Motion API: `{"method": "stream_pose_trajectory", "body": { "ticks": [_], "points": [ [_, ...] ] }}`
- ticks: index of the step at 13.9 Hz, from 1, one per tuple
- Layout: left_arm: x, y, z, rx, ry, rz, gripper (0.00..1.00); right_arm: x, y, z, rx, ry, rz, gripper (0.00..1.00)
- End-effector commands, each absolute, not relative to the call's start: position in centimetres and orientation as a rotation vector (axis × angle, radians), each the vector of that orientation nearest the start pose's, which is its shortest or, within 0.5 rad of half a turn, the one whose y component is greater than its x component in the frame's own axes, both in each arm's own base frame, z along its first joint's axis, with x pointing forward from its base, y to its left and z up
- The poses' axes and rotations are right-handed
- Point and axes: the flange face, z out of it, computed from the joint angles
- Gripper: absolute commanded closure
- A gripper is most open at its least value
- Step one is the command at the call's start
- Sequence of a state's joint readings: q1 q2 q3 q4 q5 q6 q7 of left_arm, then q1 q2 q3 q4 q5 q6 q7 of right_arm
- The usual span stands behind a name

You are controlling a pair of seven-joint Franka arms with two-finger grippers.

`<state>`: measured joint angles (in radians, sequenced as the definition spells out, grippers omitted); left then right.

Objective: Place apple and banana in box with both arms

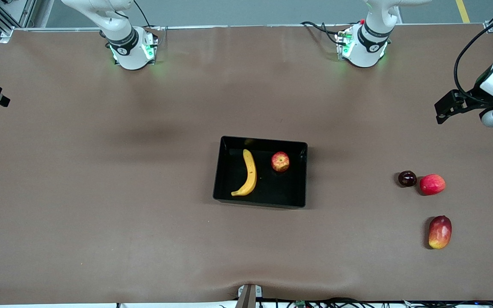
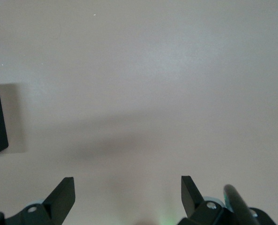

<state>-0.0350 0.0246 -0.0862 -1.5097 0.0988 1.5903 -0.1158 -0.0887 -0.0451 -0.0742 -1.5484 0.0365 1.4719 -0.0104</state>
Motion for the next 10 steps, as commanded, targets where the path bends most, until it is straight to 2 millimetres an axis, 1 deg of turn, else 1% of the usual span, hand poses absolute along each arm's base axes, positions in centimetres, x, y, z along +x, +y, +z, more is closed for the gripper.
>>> {"method": "stream_pose_trajectory", "body": {
  "ticks": [1, 2, 7, 9, 10],
  "points": [
    [55.75, -5.42, 65.23, -3.079, 0.012, -0.117, 0.00, 52.49, -8.52, 65.50, -3.072, 0.228, 0.034, 0.00],
    [55.79, -5.43, 65.43, -3.081, 0.011, -0.124, 0.00, 52.50, -8.42, 65.50, -3.070, 0.228, 0.034, 0.00],
    [55.92, -5.69, 65.03, -3.081, 0.021, -0.112, 0.00, 52.58, -7.93, 65.50, -3.071, 0.213, 0.034, 0.00],
    [55.79, -5.97, 65.13, -3.116, 0.004, -0.105, 0.00, 52.55, -8.01, 65.48, -3.071, 0.216, 0.036, 0.00],
    [55.51, -5.91, 64.94, -3.143, -0.015, -0.061, 0.00, 52.53, -8.17, 65.48, -3.071, 0.220, 0.036, 0.00]
  ]
}}
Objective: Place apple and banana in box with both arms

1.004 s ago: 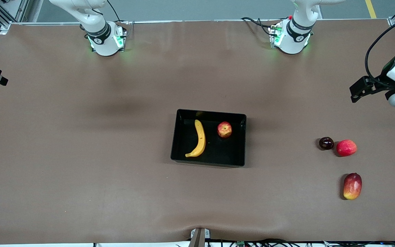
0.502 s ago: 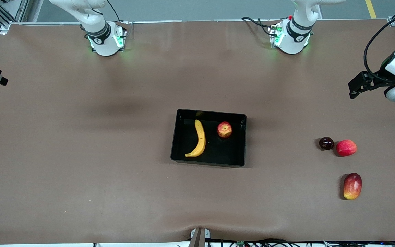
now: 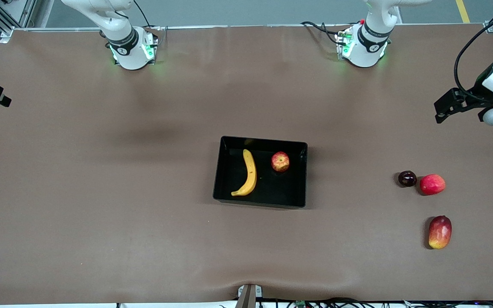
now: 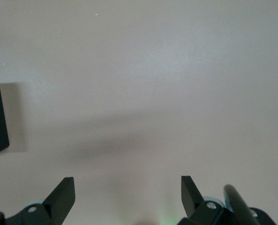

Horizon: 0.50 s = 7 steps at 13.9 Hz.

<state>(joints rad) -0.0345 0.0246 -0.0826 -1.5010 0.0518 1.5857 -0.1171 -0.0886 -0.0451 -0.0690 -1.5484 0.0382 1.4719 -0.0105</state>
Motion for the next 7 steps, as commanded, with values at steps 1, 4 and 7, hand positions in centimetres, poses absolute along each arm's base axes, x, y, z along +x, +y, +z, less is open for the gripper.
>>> {"method": "stream_pose_trajectory", "body": {
  "ticks": [1, 4, 7],
  "points": [
    [55.30, -5.91, 64.88, -3.151, -0.019, -0.037, 0.00, 52.47, -8.40, 65.47, -3.070, 0.227, 0.038, 0.00],
    [54.50, -5.83, 64.48, -3.144, -0.021, 0.061, 0.00, 52.40, -8.56, 65.36, -3.069, 0.232, 0.048, 0.00],
    [54.39, -5.88, 64.28, -3.132, -0.017, 0.083, 0.00, 52.40, -8.56, 65.36, -3.069, 0.232, 0.048, 0.00]
  ]
}}
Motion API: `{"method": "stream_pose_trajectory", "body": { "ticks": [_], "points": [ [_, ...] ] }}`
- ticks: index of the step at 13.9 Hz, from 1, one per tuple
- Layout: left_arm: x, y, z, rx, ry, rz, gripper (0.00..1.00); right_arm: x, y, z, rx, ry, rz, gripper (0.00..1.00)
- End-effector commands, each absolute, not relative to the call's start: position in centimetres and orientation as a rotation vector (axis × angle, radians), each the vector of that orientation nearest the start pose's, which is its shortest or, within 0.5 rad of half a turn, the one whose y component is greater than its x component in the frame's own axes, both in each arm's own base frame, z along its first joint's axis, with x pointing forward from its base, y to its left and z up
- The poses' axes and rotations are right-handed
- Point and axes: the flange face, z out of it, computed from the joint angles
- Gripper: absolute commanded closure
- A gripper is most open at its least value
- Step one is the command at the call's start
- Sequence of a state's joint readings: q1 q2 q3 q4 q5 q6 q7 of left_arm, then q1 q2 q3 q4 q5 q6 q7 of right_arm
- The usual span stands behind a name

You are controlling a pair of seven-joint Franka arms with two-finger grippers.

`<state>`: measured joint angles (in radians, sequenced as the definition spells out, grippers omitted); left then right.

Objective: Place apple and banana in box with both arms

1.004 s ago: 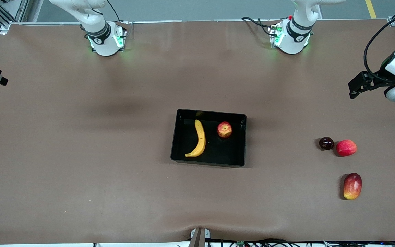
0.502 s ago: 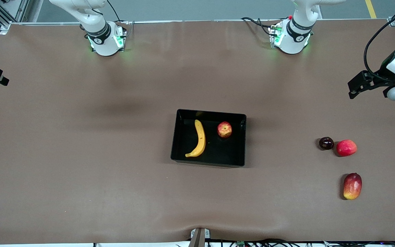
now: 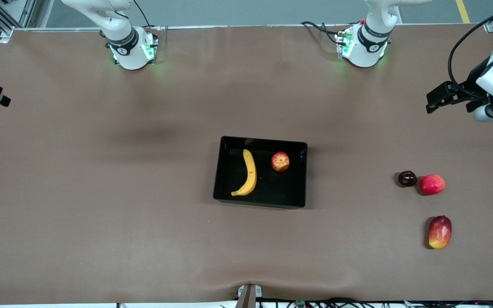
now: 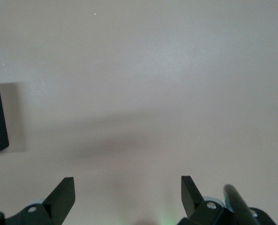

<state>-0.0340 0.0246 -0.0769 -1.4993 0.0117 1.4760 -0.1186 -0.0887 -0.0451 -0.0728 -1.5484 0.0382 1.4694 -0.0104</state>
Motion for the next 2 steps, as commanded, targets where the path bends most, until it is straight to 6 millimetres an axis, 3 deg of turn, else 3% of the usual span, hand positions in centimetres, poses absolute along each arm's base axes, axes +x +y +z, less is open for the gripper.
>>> {"method": "stream_pose_trajectory", "body": {
  "ticks": [1, 2],
  "points": [
    [54.39, -5.88, 64.35, -3.132, -0.020, 0.081, 0.00, 52.40, -8.56, 65.36, -3.069, 0.232, 0.048, 0.00],
    [54.38, -5.94, 64.35, -3.131, -0.017, 0.080, 0.00, 52.40, -8.56, 65.36, -3.069, 0.232, 0.048, 0.00]
  ]
}}
